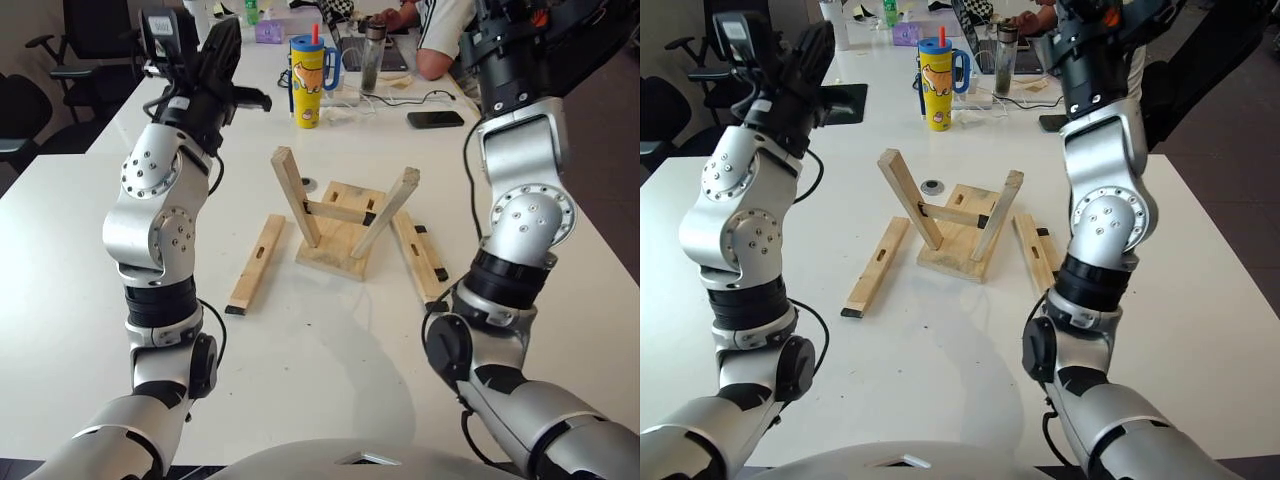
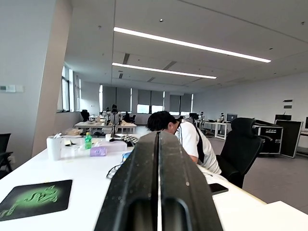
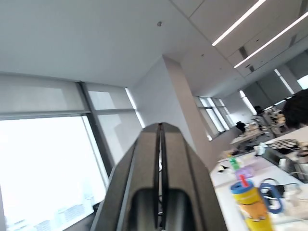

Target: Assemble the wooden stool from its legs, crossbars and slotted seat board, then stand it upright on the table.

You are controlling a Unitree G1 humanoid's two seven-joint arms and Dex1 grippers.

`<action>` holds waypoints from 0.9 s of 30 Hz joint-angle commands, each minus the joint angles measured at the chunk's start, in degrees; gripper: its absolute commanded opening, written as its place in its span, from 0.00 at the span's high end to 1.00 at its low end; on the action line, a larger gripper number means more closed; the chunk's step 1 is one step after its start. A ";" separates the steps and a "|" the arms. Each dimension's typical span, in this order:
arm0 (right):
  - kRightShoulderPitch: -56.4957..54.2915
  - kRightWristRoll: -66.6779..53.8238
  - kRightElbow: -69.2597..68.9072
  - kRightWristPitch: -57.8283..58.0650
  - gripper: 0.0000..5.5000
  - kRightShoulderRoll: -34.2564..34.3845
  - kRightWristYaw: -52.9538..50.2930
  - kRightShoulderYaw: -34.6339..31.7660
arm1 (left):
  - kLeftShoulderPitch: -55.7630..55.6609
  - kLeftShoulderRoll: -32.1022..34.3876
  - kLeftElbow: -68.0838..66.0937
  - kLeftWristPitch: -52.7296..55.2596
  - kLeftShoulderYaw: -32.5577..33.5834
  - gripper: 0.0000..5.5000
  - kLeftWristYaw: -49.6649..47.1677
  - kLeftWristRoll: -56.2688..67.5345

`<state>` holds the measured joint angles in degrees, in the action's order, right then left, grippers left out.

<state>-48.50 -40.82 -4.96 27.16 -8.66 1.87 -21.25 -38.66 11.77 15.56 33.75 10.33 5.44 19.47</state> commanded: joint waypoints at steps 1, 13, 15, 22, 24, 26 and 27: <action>6.94 17.89 15.78 -1.36 1.00 -11.94 7.30 12.68 | 5.10 1.65 -1.64 -0.64 1.99 1.00 -0.57 -1.45; 19.73 16.75 7.17 -4.88 1.00 -18.69 60.41 38.00 | 10.68 3.24 -7.49 -4.33 4.80 1.00 -0.75 -2.81; 20.09 16.20 1.91 -2.39 1.00 -17.24 60.68 40.35 | 10.75 3.23 -7.83 -4.65 4.81 1.00 -0.90 -2.91; 15.53 26.22 1.28 -1.36 1.00 -4.21 40.09 41.83 | 10.92 3.31 -8.58 -5.04 4.62 1.00 -1.41 -3.25; 14.36 29.11 3.60 -0.82 1.00 -4.68 35.79 39.78 | 11.59 3.42 -8.59 -5.07 4.68 1.00 -1.54 -3.42; 13.44 31.74 5.90 -0.34 1.00 -7.17 34.18 38.50 | 12.19 3.60 -8.41 -4.70 4.60 1.00 -1.47 -3.63; 13.22 33.06 7.19 -0.76 1.00 -9.67 35.34 38.32 | 12.68 4.12 -8.12 -3.73 4.19 1.00 -0.86 -3.58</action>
<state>-34.25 -11.00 -0.70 26.08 -13.77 37.45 18.67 -27.21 14.80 7.44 28.64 14.93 4.10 16.57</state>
